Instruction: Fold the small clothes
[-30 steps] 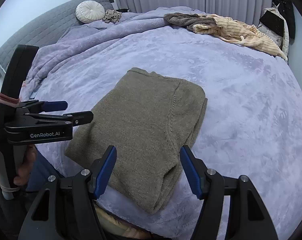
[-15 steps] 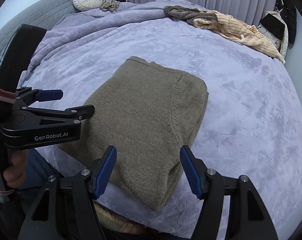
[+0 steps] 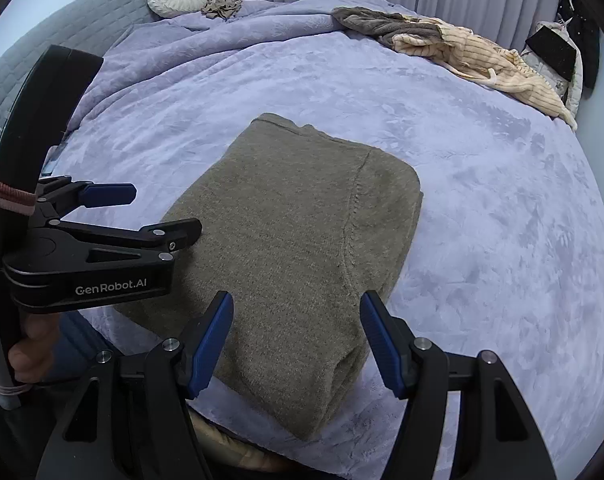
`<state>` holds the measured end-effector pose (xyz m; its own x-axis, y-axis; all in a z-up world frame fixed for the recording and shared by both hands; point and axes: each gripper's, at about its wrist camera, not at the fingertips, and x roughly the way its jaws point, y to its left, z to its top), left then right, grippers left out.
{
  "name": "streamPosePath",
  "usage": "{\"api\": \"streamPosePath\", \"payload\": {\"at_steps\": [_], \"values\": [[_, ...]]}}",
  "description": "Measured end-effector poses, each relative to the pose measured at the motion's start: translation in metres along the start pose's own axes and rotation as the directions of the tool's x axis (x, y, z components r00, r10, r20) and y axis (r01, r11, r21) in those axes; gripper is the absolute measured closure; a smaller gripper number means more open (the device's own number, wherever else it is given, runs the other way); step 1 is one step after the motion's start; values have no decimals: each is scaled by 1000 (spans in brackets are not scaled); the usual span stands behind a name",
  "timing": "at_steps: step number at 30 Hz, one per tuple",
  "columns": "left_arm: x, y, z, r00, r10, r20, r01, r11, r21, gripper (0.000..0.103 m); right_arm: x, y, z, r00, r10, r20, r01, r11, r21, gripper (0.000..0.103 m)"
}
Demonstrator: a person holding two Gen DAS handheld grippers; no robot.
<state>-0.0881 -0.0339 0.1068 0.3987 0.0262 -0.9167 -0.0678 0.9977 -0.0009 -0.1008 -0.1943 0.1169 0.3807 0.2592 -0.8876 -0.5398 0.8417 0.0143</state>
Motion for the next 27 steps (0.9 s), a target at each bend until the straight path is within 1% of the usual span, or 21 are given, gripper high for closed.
{"api": "streamPosePath", "payload": {"at_steps": [6,11,27], "values": [[6,-2,6,1000,-18,-20,18,1000,7,20,3,-4,7,1000,6,-6,-6,1000,-3,34],[9,-2,11,999,-19,-28,19,1000,14,20,7,-7,13,1000,11,-13,-11,1000,0,34],[20,7,19,998,-40,-50,40,999,-10,20,12,-9,22,999,6,-31,-6,1000,-9,34]]}}
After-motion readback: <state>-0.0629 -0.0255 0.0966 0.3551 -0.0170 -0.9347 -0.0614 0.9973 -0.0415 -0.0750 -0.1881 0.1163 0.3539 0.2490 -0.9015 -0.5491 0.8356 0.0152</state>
